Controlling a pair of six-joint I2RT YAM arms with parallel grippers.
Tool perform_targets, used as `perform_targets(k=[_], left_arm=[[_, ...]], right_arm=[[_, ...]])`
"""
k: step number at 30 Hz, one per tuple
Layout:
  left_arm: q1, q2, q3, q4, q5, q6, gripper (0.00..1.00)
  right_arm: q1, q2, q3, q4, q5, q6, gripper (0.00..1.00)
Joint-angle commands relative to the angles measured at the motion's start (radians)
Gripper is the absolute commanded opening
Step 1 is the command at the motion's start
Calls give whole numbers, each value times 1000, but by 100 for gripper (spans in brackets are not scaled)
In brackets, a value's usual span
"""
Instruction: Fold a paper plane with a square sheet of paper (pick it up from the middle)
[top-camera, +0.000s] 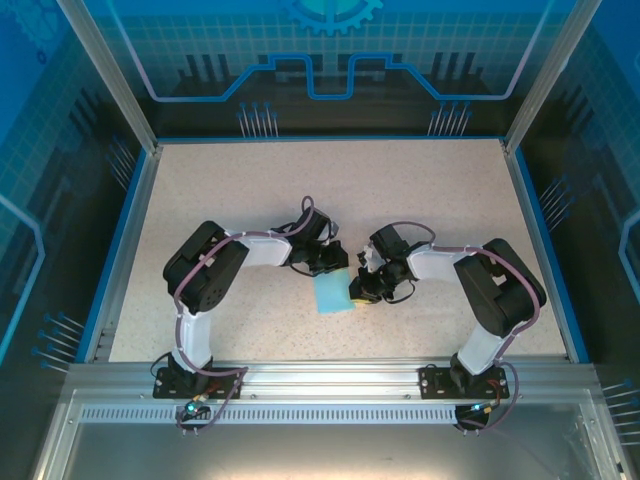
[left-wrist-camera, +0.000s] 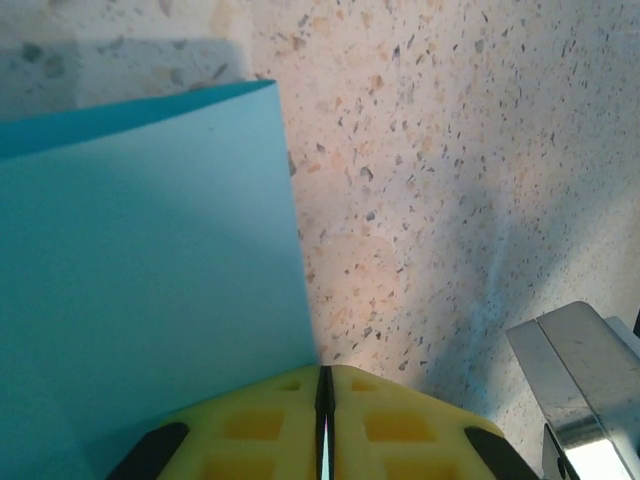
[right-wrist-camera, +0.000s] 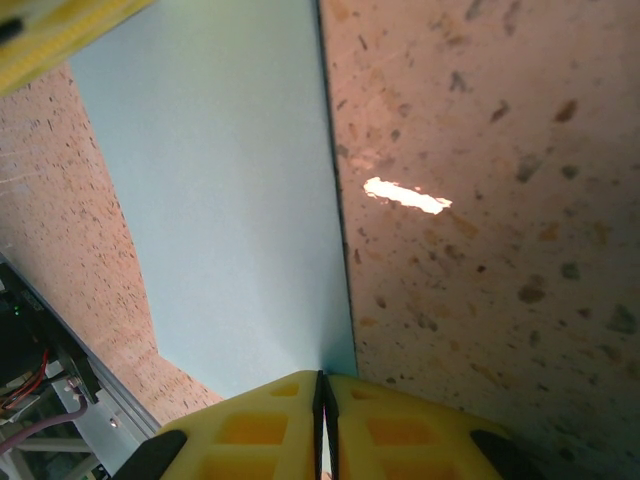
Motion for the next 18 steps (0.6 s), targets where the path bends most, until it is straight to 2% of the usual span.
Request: perform_targets(k=[1, 18], left_arm=[[26, 19, 32, -42, -89, 21, 9], [76, 101, 243, -95, -78, 82, 13]], right_arm=[[17, 71, -44, -87, 65, -7, 11], [20, 89, -77, -93, 69, -20, 11]])
